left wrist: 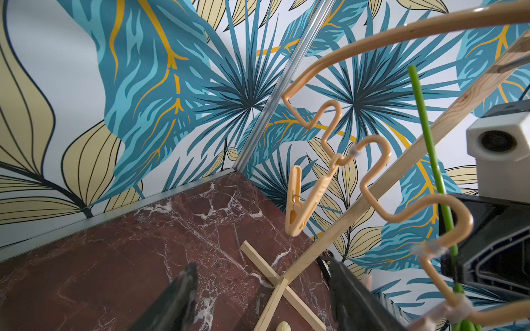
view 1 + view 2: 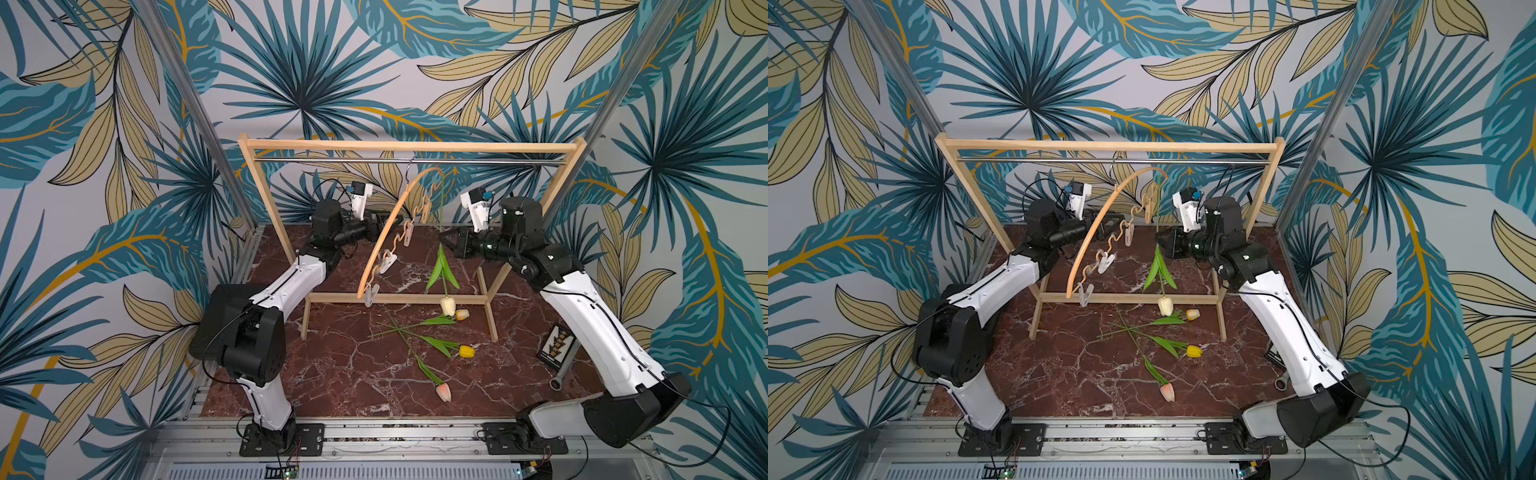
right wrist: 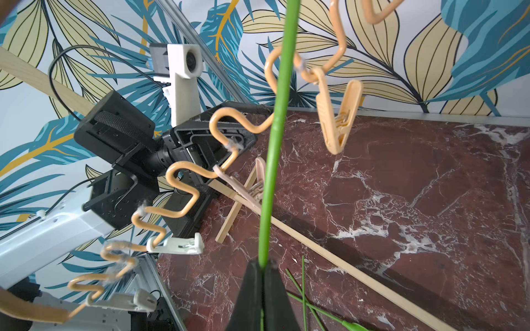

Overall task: Dry the flowers on a clothes hanger
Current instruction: Open the clamp at the hanger.

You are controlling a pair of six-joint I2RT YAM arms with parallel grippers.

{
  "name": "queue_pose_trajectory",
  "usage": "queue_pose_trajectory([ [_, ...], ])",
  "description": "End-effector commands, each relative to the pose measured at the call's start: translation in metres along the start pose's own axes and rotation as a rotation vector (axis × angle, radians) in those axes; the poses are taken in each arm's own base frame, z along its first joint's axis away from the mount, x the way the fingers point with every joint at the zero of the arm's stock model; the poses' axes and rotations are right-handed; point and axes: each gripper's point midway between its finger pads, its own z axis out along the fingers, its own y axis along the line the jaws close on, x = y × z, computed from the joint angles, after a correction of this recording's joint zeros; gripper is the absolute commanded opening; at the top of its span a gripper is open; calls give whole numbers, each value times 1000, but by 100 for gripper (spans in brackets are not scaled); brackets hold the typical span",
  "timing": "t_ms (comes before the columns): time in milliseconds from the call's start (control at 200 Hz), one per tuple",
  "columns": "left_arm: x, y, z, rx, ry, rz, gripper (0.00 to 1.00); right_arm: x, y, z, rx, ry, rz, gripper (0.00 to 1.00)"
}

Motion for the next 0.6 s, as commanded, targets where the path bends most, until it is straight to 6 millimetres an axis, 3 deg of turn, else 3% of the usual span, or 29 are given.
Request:
queue_pose_trajectory([
  [0, -16, -14, 2, 25, -27, 46, 75, -2, -10, 3, 39, -22, 14, 0],
  [321, -10, -14, 3, 24, -16, 44, 75, -18, -16, 20, 41, -19, 32, 0],
  [596, -6, -15, 3, 26, 1, 59, 77, -17, -14, 27, 15, 5, 36, 0],
])
